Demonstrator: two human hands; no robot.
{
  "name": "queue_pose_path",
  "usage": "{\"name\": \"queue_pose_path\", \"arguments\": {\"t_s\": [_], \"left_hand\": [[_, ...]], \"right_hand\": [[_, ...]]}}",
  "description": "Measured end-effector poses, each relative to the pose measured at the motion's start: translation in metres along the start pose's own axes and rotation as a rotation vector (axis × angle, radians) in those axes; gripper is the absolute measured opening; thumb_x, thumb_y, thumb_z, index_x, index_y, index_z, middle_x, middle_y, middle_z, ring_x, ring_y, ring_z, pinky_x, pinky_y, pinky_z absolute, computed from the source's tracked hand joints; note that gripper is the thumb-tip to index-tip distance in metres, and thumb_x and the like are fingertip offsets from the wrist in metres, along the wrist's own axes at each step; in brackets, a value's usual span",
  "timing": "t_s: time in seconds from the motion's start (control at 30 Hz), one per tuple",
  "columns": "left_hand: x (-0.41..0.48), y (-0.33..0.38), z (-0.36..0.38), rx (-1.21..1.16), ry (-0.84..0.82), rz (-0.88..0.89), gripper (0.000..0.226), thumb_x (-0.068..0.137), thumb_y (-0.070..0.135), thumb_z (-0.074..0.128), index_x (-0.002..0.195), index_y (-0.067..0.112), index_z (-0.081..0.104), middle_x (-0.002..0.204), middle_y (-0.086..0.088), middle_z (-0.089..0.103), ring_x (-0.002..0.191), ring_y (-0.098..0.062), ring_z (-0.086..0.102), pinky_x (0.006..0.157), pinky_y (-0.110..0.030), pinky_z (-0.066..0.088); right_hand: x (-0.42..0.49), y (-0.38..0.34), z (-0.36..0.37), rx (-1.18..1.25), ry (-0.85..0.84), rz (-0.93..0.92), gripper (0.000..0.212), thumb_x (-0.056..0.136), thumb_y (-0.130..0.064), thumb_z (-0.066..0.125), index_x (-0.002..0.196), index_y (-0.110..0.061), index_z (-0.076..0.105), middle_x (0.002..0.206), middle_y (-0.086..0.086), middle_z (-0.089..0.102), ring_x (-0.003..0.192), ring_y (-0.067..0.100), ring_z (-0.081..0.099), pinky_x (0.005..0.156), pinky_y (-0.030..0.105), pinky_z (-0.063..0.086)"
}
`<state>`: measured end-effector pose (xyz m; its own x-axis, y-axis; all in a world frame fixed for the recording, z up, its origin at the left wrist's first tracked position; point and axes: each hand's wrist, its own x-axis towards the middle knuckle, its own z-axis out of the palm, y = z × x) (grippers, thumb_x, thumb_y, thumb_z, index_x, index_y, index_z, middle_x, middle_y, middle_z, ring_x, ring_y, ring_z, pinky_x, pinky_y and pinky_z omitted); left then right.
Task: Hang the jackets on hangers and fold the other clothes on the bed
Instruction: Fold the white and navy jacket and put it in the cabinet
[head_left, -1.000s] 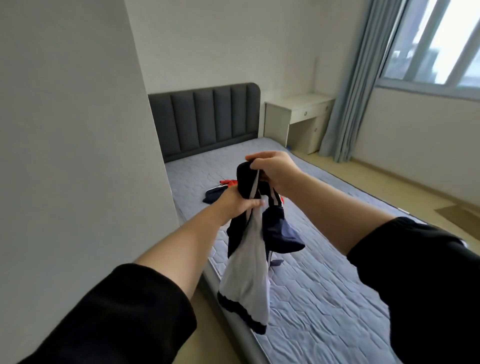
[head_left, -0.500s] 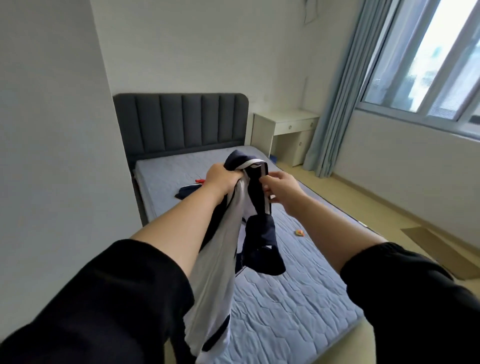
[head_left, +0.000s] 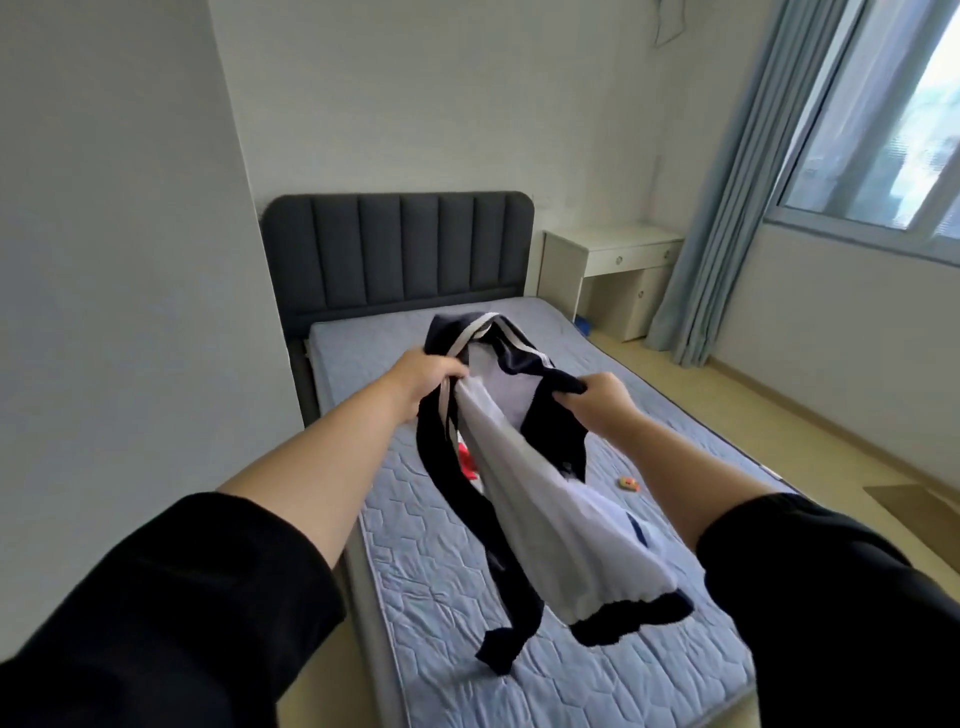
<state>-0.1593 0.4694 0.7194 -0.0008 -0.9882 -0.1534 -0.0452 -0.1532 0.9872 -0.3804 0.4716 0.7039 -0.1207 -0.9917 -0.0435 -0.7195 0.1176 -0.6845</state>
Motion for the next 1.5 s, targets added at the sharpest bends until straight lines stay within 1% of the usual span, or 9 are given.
{"name": "queue_pose_path", "arguments": {"t_s": [0.23,0.4,0.57,0.7,0.93,1.1,1.3,1.4,1.5], "left_hand": [[0.008,-0.015,-0.007,0.903,-0.191,-0.023,0.031,0.075,0.011,0.073,0.101,0.017,0.056,0.096,-0.004,0.059,0.084,-0.021,0.059,0.068,-0.028,0.049],[0.009,-0.018,0.014,0.639,-0.425,-0.026,0.077,0.078,0.019,0.077,0.142,0.027,0.035,0.127,0.006,0.056,0.117,-0.012,0.053,0.096,-0.026,0.043],[0.008,-0.026,0.067,0.821,-0.379,-0.01,0.021,0.081,0.016,0.072,0.101,0.016,0.064,0.1,0.002,0.065,0.1,-0.015,0.06,0.09,-0.025,0.046],[0.011,-0.051,0.106,0.885,-0.188,-0.035,0.014,0.085,0.022,0.067,0.096,0.017,0.059,0.092,0.001,0.063,0.093,-0.018,0.059,0.083,-0.028,0.046],[0.015,-0.096,0.153,0.63,0.078,-0.119,0.016,0.088,0.017,0.066,0.103,0.011,0.065,0.099,-0.005,0.064,0.097,-0.021,0.06,0.082,-0.025,0.042],[-0.001,-0.128,0.172,0.199,0.261,-0.232,0.023,0.091,0.015,0.062,0.114,0.008,0.064,0.112,-0.009,0.066,0.11,-0.025,0.059,0.099,-0.032,0.042],[-0.009,-0.119,0.177,-0.113,0.266,-0.26,0.026,0.094,0.013,0.058,0.119,0.005,0.061,0.111,-0.009,0.067,0.11,-0.026,0.06,0.106,-0.04,0.04],[-0.011,-0.103,0.177,-0.255,0.243,-0.252,0.024,0.096,0.014,0.055,0.118,0.007,0.062,0.111,-0.011,0.068,0.108,-0.028,0.061,0.105,-0.043,0.041],[-0.015,-0.089,0.176,-0.334,0.227,-0.236,0.019,0.097,0.014,0.053,0.111,0.009,0.063,0.101,-0.008,0.068,0.096,-0.024,0.063,0.101,-0.039,0.044]], "right_hand": [[0.022,-0.034,-0.025,0.214,-0.051,-0.158,0.017,0.09,-0.003,0.056,0.08,-0.014,0.064,0.073,0.006,0.059,0.07,0.021,0.056,0.059,0.024,0.046],[0.025,-0.04,-0.02,0.093,-0.377,-0.287,0.036,0.085,0.01,0.042,0.077,-0.017,0.064,0.07,0.005,0.058,0.055,0.014,0.052,0.045,0.018,0.041],[0.045,-0.005,-0.011,0.14,-0.448,-0.294,0.031,0.084,0.003,0.055,0.069,-0.021,0.068,0.076,0.003,0.065,0.076,0.021,0.064,0.074,0.029,0.056],[0.067,0.051,-0.021,0.214,-0.458,-0.185,0.013,0.08,-0.015,0.07,0.072,-0.024,0.074,0.084,0.009,0.07,0.078,0.024,0.067,0.078,0.036,0.058],[0.078,0.14,-0.034,0.602,-0.678,0.146,0.034,0.098,-0.038,0.048,0.08,-0.013,0.061,0.063,0.002,0.057,0.058,0.014,0.053,0.059,0.025,0.046],[0.068,0.2,-0.022,0.71,-0.68,0.357,0.032,0.09,0.005,0.036,0.103,0.006,0.065,0.06,0.008,0.059,0.053,0.019,0.059,0.052,0.025,0.05],[0.071,0.233,-0.005,1.055,-0.371,0.596,0.035,0.099,0.0,0.037,0.133,0.007,0.043,0.129,0.024,0.054,0.118,0.035,0.056,0.084,0.031,0.052],[0.058,0.23,0.002,0.869,-0.58,0.512,0.049,0.096,0.012,0.023,0.139,-0.001,0.04,0.144,0.019,0.043,0.135,0.028,0.041,0.11,0.038,0.032],[0.047,0.21,0.011,0.739,-0.872,0.288,0.067,0.076,0.018,0.036,0.131,-0.018,0.05,0.14,0.006,0.05,0.13,0.022,0.044,0.109,0.037,0.033]]}}
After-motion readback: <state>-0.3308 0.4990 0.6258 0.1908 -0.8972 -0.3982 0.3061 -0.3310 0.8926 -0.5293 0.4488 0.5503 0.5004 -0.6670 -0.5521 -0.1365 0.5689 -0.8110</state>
